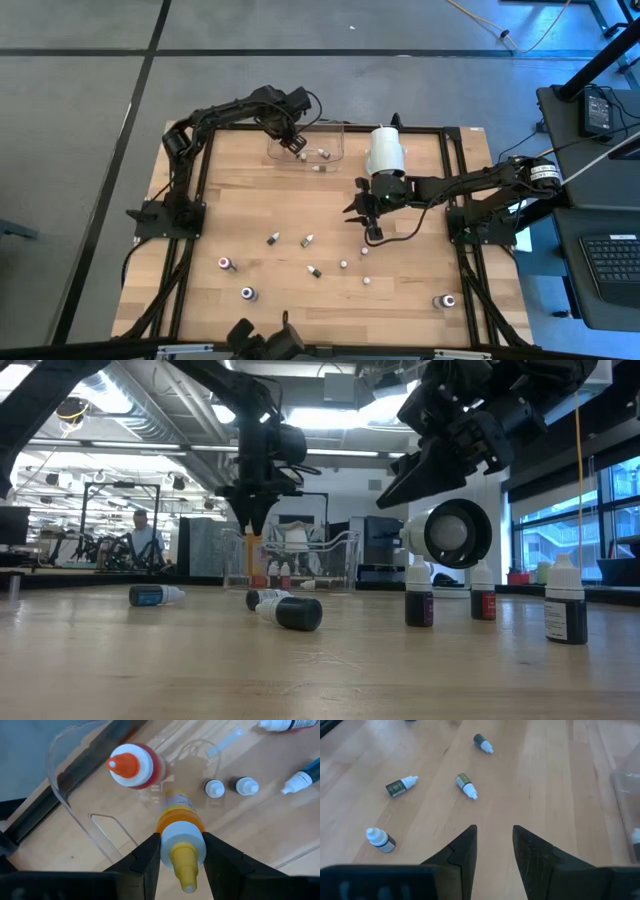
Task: Pick & Place food coloring
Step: Put the yellow food coloring bottle into the transparent bin
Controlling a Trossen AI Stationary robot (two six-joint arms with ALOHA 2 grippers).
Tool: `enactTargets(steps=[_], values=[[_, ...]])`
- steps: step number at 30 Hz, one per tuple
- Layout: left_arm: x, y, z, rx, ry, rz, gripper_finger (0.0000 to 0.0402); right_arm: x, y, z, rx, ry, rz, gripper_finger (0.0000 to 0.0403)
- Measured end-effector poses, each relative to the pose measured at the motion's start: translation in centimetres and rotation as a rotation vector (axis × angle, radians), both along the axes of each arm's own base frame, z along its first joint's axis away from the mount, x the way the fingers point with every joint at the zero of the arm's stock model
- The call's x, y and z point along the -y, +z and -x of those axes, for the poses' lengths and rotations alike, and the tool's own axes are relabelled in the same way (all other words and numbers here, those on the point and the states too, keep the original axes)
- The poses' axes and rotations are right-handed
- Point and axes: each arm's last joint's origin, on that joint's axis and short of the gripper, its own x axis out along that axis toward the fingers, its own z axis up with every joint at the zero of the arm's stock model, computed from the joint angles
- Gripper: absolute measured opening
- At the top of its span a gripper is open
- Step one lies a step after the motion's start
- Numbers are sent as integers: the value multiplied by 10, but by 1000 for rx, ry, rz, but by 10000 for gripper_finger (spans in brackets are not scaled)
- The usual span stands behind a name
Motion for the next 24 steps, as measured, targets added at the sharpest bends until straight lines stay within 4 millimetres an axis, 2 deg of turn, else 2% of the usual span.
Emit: enactTargets(steps=[24], values=[[1, 0, -1, 7, -3, 7, 130, 1, -1, 0, -8, -14, 5, 128]])
